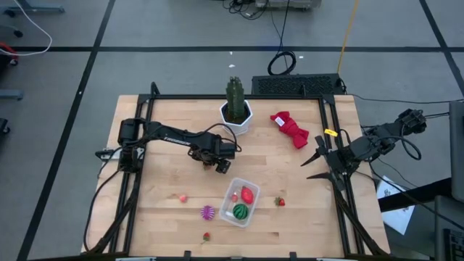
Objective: Pick and placing Produce into tupperware
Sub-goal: Put the top red strawberry into the transparent bin
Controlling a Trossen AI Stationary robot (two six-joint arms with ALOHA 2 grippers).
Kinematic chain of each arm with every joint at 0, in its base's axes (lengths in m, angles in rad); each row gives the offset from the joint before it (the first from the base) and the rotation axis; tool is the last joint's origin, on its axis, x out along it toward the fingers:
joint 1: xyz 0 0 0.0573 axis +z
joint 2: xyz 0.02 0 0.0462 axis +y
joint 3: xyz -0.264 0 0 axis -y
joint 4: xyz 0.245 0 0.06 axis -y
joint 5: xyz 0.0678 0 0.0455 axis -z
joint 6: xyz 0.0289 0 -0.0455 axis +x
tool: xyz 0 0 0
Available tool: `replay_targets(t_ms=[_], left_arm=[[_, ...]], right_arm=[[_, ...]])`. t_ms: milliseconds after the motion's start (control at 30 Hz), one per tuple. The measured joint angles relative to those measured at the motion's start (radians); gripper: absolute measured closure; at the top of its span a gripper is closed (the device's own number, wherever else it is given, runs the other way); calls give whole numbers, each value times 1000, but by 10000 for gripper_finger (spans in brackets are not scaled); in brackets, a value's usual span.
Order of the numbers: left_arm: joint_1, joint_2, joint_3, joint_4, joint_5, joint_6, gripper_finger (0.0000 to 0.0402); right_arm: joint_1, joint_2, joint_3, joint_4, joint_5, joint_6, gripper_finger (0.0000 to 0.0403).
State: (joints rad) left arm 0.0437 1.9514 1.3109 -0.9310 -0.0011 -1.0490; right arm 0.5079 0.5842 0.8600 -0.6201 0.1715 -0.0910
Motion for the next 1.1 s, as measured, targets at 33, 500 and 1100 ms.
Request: replay_targets(t_ms=[33,500,1100], left_arm=[[-3,0,0,-10,0,-2,23],[-29,0,0,-50,-22,-8,23],[-29,28,-4,-37,-54,-6,178]], right_arm=[[0,0,0,0,0,0,206],[0,0,0,2,0,0,206],[0,1,0,3,0,1,206]])
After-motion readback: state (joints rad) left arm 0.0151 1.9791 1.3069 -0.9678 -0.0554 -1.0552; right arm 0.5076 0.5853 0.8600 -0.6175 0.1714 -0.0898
